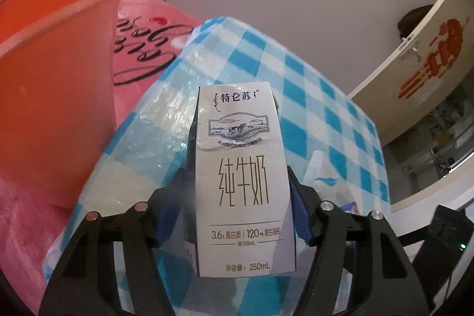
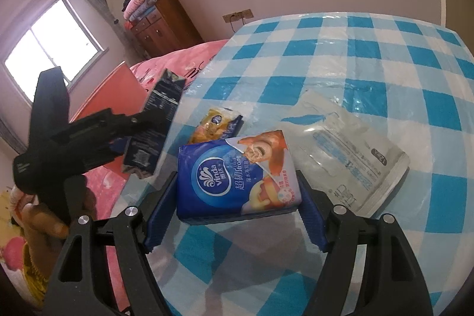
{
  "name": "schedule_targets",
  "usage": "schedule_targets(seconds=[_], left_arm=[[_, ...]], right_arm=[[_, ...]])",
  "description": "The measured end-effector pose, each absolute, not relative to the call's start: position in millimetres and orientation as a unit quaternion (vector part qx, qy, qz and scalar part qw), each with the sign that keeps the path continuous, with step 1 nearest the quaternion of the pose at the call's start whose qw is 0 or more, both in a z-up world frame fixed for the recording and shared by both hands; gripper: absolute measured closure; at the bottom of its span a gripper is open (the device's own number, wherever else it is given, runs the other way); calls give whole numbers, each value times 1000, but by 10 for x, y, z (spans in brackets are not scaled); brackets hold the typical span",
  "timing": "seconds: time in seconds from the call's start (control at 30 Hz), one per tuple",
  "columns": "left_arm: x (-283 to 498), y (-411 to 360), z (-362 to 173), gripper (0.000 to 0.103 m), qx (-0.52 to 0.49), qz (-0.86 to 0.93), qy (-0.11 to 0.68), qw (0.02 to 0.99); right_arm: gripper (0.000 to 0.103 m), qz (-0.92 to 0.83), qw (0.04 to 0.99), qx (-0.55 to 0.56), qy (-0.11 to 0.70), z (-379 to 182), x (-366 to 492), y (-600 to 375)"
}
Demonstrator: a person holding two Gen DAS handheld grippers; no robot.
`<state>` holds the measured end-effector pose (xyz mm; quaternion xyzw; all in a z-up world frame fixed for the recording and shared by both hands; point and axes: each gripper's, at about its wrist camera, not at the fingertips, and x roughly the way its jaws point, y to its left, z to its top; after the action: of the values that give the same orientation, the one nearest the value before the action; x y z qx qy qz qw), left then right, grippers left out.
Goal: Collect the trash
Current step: 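Carry the milk carton and tissue pack over the bucket and open both tools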
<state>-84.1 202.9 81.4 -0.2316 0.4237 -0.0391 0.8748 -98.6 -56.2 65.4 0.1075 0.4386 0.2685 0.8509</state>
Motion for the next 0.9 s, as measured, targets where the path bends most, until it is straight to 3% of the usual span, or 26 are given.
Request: schedule_targets(seconds=[0.5, 0.9], left_arm=[[-1242, 2633, 1663, 38, -228, -37, 321, 919], [-1383, 3517, 1861, 38, -259, 56, 271, 925]], right_arm=[[28, 329, 847, 79, 409, 1256, -890, 86], [28, 410, 832, 35, 372, 1815, -704, 1111]])
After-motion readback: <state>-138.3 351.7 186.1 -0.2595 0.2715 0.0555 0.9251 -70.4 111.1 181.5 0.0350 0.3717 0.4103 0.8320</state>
